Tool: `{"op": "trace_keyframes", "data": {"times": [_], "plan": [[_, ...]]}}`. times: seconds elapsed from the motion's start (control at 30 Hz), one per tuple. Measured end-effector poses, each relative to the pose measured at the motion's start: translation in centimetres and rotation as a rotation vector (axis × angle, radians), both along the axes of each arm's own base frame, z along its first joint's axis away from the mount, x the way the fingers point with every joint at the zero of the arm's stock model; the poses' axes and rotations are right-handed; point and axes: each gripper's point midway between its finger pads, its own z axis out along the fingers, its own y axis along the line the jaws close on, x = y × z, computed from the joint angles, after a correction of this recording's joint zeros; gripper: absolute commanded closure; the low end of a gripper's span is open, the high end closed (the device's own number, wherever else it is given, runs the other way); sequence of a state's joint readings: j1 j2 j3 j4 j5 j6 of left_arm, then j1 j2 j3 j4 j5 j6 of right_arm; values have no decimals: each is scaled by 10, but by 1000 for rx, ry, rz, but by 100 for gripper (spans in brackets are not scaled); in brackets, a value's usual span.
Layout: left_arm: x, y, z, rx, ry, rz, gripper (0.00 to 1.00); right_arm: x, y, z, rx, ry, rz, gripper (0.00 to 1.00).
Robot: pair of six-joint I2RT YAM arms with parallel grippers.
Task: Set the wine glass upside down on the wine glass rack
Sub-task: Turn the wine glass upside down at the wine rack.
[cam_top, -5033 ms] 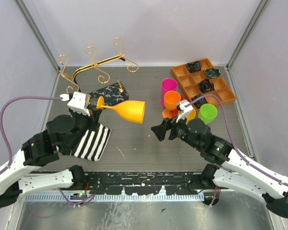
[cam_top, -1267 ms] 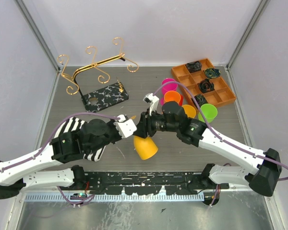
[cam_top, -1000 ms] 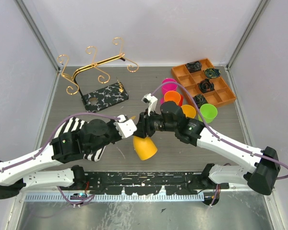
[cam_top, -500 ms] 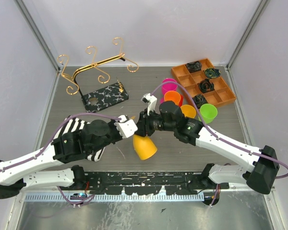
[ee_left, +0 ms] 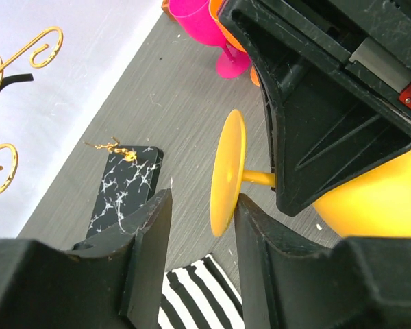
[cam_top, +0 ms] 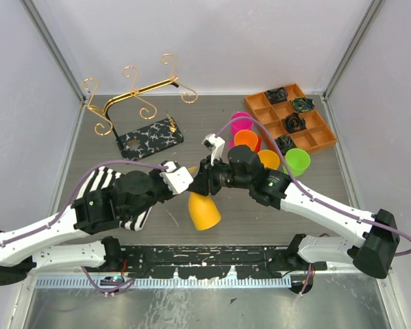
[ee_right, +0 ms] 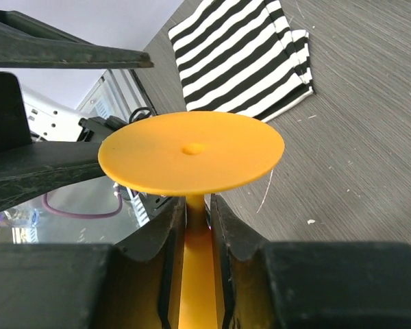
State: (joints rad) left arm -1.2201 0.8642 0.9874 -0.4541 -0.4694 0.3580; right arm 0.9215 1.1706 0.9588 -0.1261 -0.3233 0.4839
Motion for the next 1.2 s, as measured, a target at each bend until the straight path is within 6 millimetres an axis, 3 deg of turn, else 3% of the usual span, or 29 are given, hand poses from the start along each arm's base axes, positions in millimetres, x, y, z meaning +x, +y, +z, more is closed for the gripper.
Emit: {"op": "trace_keyframes", "data": {"times": [0.47,0.63,0.73,0.8,0.97,1.2], "plan": [[-6,7,23,-111,-14,-19,38,11,-20,-12,-58,-18,-120,99],[-6,8,24,-137,3,-3,27,8,-23,-15,-70,-30,-103,99],[-6,12,30,-186,22,24,15,3,-27,-17,-70,-48,-81,99],[-7,14,38,-238,38,40,14,0,-29,-17,-67,-63,-70,99],[-12,24,64,-431,109,96,13,-4,-42,-11,-44,-152,-64,99],[-12,23,76,-635,249,190,13,-7,-54,15,30,-355,-44,99]]}}
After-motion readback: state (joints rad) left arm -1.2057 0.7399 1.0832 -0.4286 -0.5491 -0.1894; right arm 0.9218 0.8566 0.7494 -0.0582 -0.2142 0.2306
